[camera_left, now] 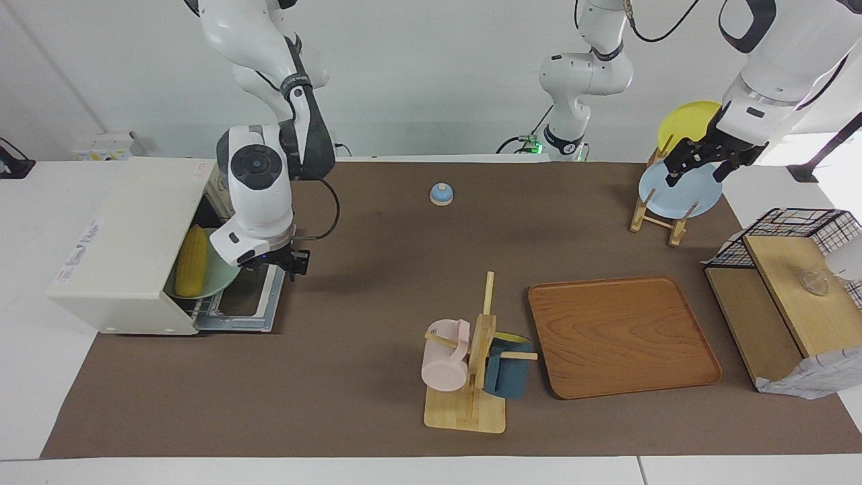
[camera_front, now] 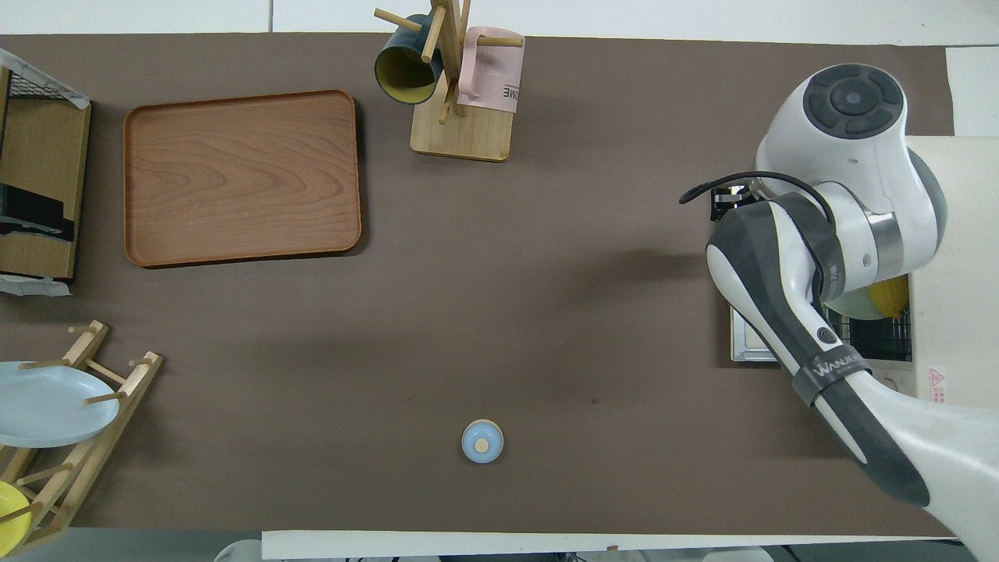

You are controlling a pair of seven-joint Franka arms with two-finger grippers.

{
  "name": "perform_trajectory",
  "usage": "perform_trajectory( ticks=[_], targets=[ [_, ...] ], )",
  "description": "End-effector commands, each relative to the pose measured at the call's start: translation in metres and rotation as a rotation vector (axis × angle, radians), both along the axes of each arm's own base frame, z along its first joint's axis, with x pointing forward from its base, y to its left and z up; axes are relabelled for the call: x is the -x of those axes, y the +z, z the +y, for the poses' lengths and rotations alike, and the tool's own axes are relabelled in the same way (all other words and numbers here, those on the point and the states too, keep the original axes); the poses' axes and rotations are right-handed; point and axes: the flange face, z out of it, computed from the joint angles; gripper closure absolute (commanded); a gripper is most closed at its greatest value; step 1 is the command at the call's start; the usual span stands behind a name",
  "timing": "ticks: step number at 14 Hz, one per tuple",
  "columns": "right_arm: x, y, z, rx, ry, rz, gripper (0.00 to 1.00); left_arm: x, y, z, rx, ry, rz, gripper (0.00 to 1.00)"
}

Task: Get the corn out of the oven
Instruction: 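Reach into the oven and grasp the green plate with the right gripper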

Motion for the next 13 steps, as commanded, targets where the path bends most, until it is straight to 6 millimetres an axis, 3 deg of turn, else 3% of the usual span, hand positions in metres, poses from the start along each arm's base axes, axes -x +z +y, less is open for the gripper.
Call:
perform_trajectory(
  ticks=[1,3,5,8,9,13],
  targets=[
    [0.004,-0.008,-0.035,0.014,-0.028,0.016,0.26,0.004,0.001,0.002,-0.001,0.012,-0.017,0.0],
    [0.008,-0.015,-0.061,0.008,-0.015,0.039,0.26,0.004,0.001,0.002,-0.003,0.012,-0.017,0.0],
    [0.009,-0.014,-0.068,0.006,-0.023,0.038,0.28,0.004,0.001,0.002,-0.001,0.012,-0.017,0.0],
    [0.019,-0.033,-0.076,-0.009,-0.015,0.007,0.37,0.004,0.001,0.0,-0.002,0.007,-0.016,0.0],
    [0.022,-0.038,-0.078,-0.011,-0.016,0.007,0.43,0.004,0.001,0.001,-0.001,0.01,-0.017,0.0],
    [0.025,-0.039,-0.078,-0.015,0.052,0.043,0.81,0.004,0.001,0.002,-0.003,0.012,-0.017,0.0]
  ],
)
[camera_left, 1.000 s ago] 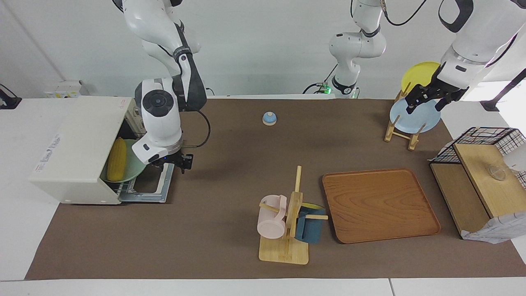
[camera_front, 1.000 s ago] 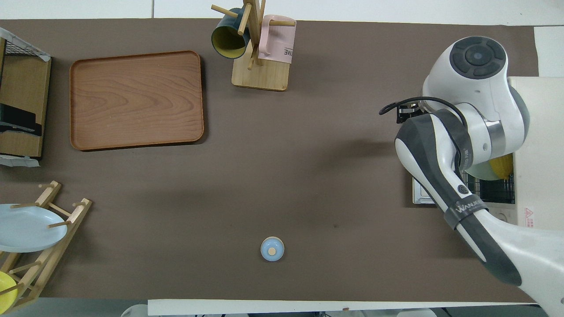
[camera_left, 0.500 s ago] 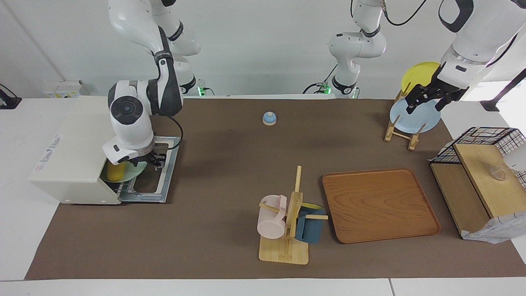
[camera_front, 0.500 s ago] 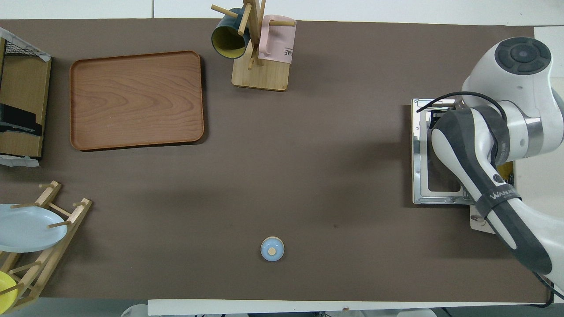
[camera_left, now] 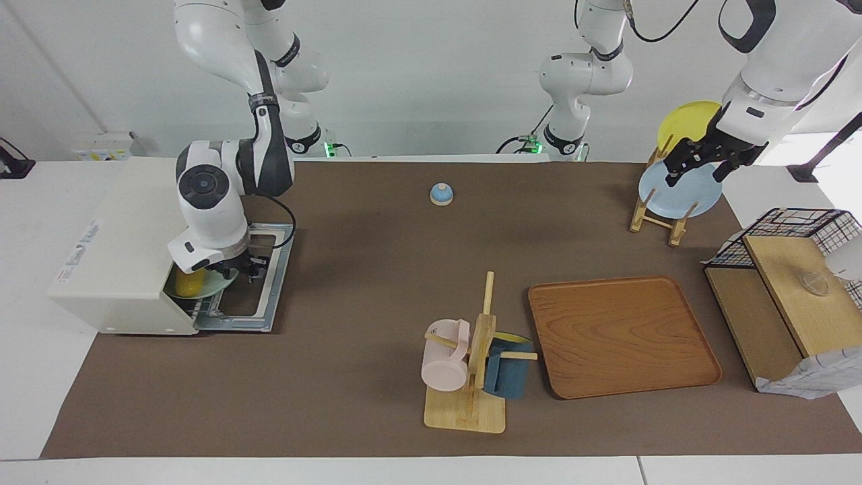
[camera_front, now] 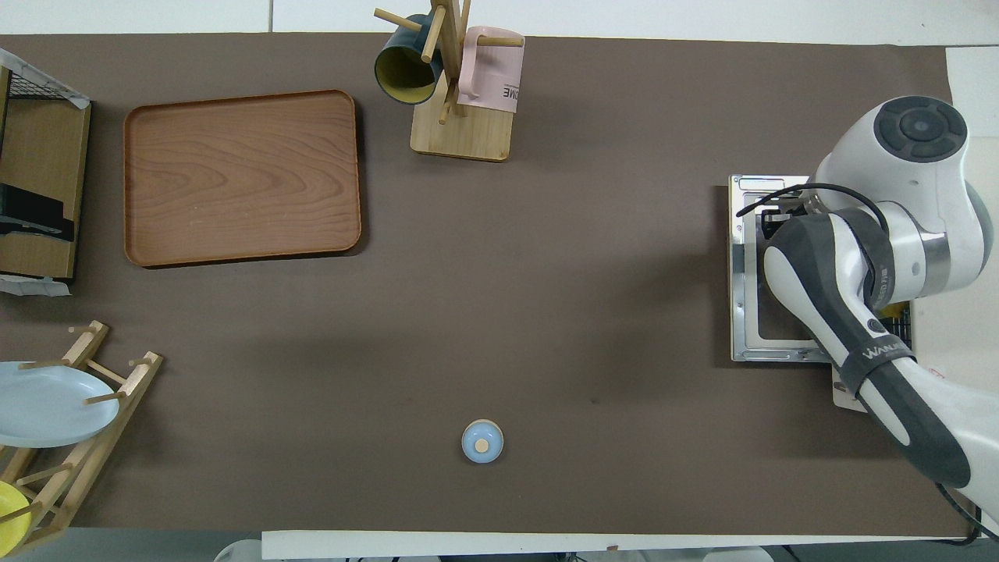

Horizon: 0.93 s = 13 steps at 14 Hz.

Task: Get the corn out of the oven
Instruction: 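Reach into the oven and grasp the green plate with the right gripper, then pull the plate with corn out and set it on the table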

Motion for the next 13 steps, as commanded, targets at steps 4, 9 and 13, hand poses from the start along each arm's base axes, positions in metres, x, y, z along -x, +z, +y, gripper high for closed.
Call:
perform_trajectory(
  ticks=[4,9,13],
  targets=[
    [0.005,0.022,0.042,0.022,0.099,0.051,1.0,0.004,0.001,-0.005,-0.002,-0.002,-0.016,0.0],
    [-0.01,0.061,0.191,0.083,0.09,0.071,1.0,0.005,0.001,0.0,-0.004,0.007,-0.01,0.0],
    [0.001,0.042,0.37,0.075,-0.015,0.044,1.0,0.006,-0.001,0.0,-0.002,0.012,-0.003,0.0]
  ],
)
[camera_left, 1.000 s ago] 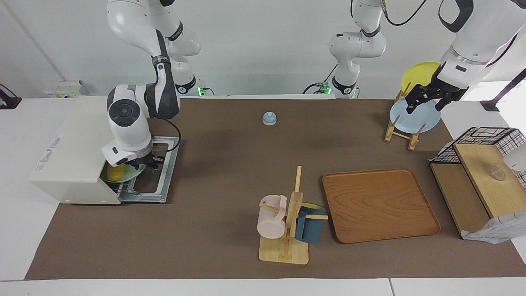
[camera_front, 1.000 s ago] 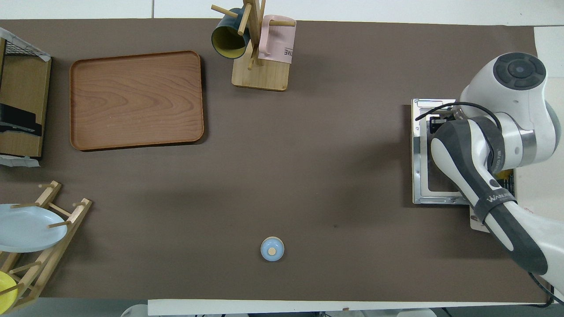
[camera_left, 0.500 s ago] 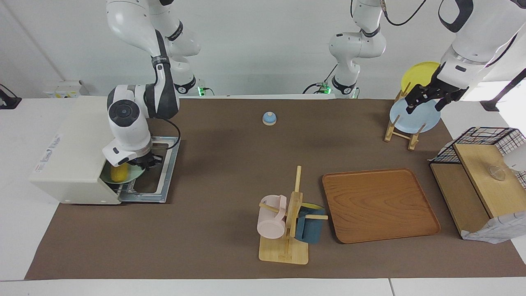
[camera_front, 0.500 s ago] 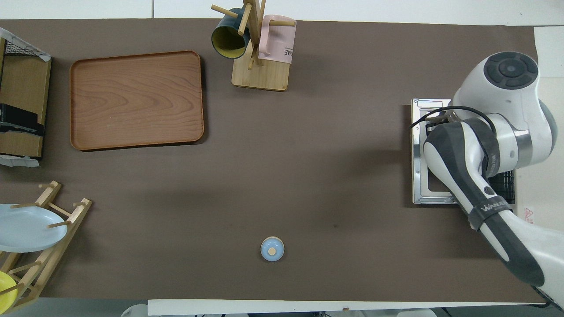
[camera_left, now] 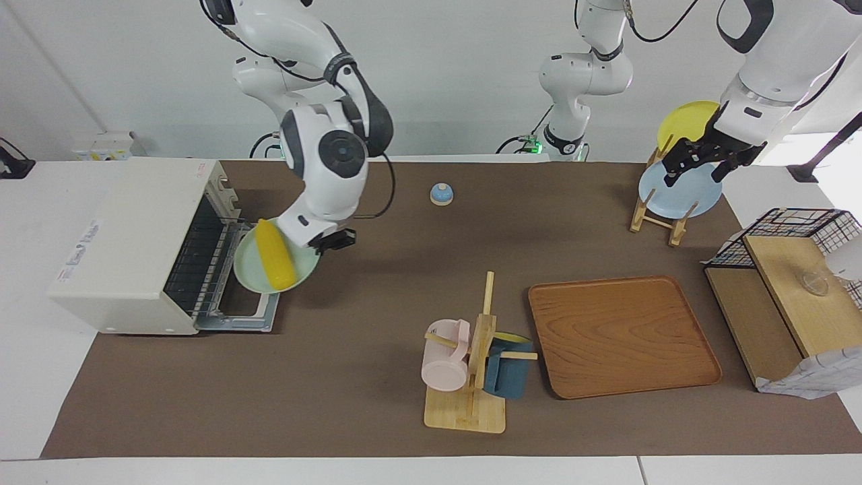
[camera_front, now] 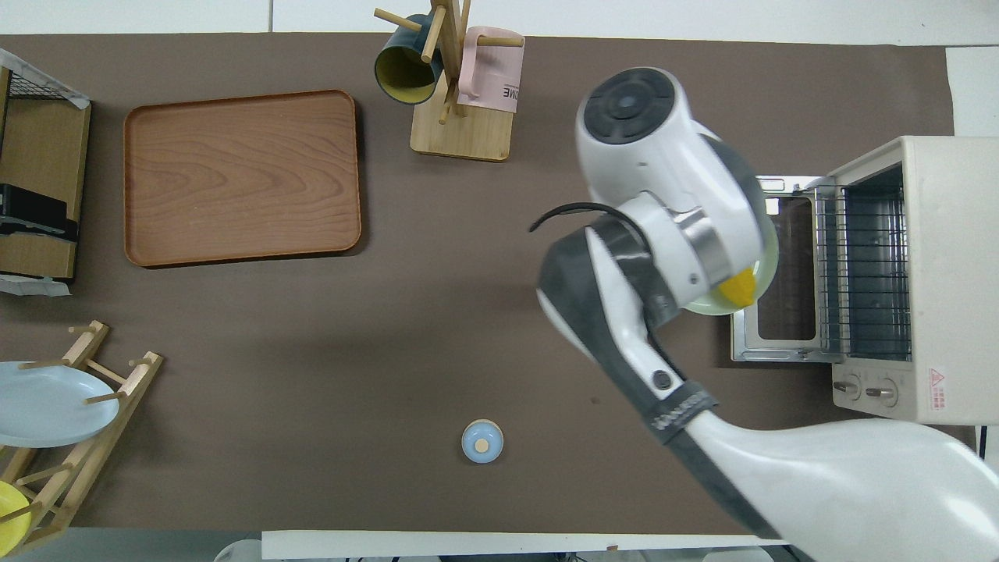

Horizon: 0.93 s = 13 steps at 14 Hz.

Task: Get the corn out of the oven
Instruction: 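Pull the plate with corn out and set it on the table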

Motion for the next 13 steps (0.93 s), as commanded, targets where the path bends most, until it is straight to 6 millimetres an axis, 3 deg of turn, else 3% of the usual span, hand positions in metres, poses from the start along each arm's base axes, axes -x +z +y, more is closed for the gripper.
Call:
perform_trajectory(
  ticks=[1,2,5,7,9,10,11,12,13],
  targets=[
    [-0.007,-0.035,0.101,-0.017,-0.059,-0.034,1.0,0.007,-0.001,0.006,-0.002,0.021,-0.003,0.0],
    [0.002,-0.048,0.142,-0.059,-0.091,-0.053,1.0,0.007,-0.006,0.008,-0.003,0.025,0.006,0.0],
    [0.019,-0.078,0.21,-0.133,-0.092,-0.1,1.0,0.013,-0.011,0.013,-0.002,0.033,0.014,0.0],
    [0.025,-0.105,0.229,-0.154,-0.119,-0.123,1.0,0.015,-0.014,0.014,0.0,0.035,0.008,0.0],
    [0.025,-0.115,0.235,-0.177,-0.143,-0.144,0.94,0.015,-0.017,0.019,0.0,0.044,0.011,0.0],
    [0.024,-0.115,0.232,-0.165,-0.147,-0.135,0.79,0.017,-0.019,0.02,0.0,0.046,0.014,0.0],
    [0.023,-0.112,0.228,-0.159,-0.153,-0.13,0.56,0.018,-0.021,0.02,0.001,0.047,0.005,0.0],
    [0.018,-0.097,0.224,-0.171,-0.162,-0.148,0.06,0.02,-0.027,0.02,0.003,0.047,-0.01,0.0],
    [0.017,-0.075,0.223,-0.192,-0.162,-0.17,0.0,0.023,-0.034,0.02,0.005,0.049,-0.022,0.0]
  ],
)
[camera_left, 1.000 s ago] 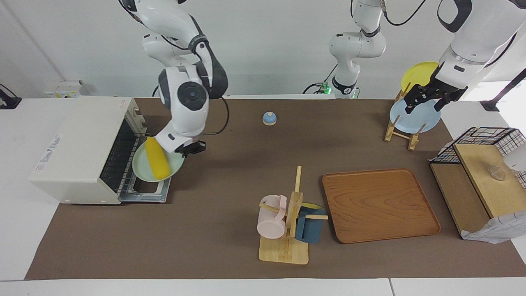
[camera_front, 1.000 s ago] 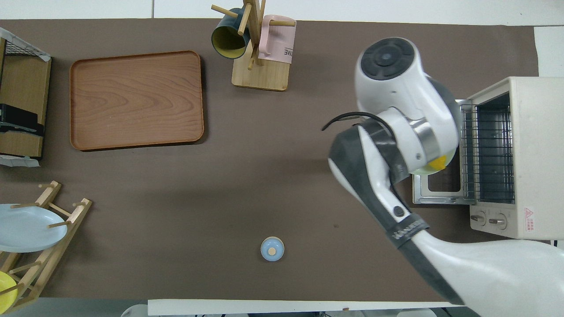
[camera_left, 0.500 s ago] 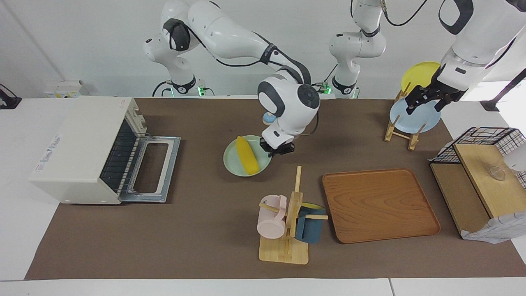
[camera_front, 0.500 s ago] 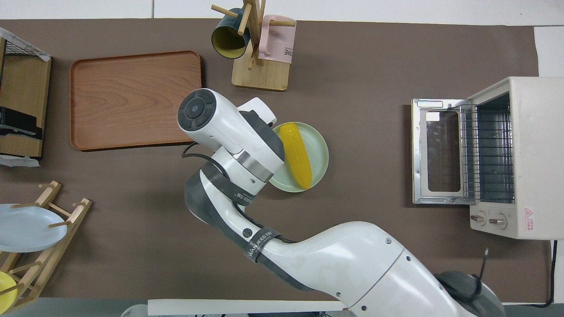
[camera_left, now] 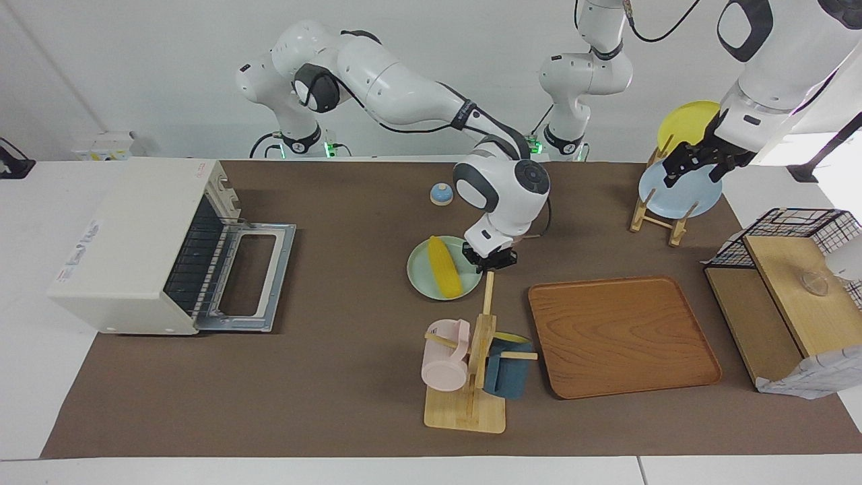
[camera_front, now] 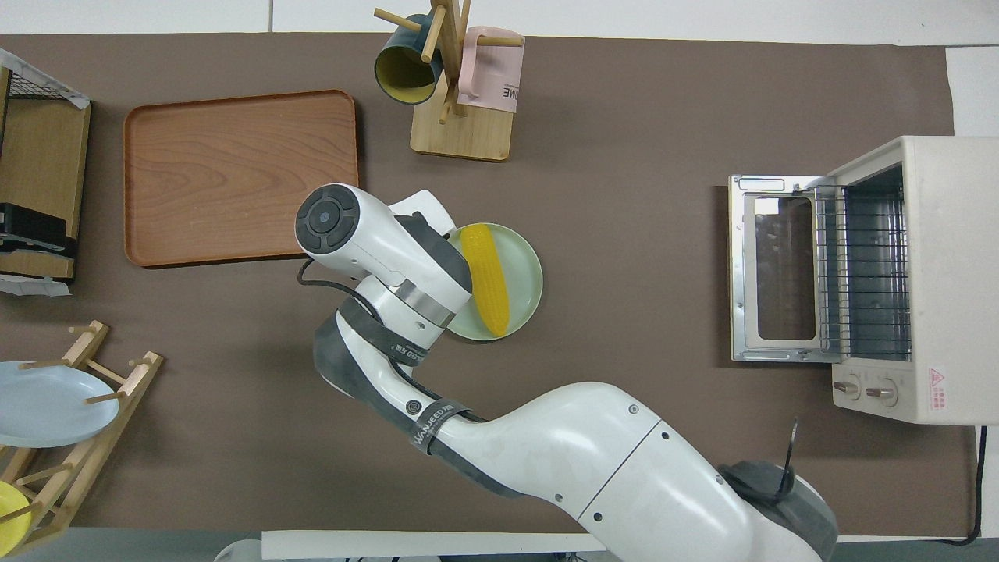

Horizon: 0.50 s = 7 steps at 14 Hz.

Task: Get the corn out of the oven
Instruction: 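Pull the plate with corn out and set it on the table, then reach the left gripper to the corn while the right gripper withdraws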

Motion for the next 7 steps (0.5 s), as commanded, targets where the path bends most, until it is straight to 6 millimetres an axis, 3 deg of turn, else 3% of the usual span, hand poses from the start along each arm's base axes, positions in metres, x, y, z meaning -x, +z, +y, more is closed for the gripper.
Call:
perform_trajectory(
  ticks=[1,2,4,6,7],
  targets=[
    [-0.02,0.069,-0.023,-0.06,-0.055,-0.048,0.0,0.014,-0.022,-0.004,0.001,0.035,-0.042,0.0],
    [-0.033,0.101,-0.048,-0.066,-0.073,-0.069,0.0,0.015,-0.036,-0.014,-0.001,0.071,-0.052,0.0],
    [-0.042,0.139,-0.111,-0.024,0.015,-0.031,0.0,0.018,-0.07,-0.063,0.005,0.089,-0.082,0.0],
    [-0.041,0.156,-0.201,-0.021,0.064,-0.023,0.0,0.031,-0.12,-0.158,0.018,0.144,-0.106,0.0],
    [-0.041,0.155,-0.248,-0.012,0.065,-0.01,0.0,0.037,-0.138,-0.2,0.027,0.174,-0.117,0.0]
  ],
)
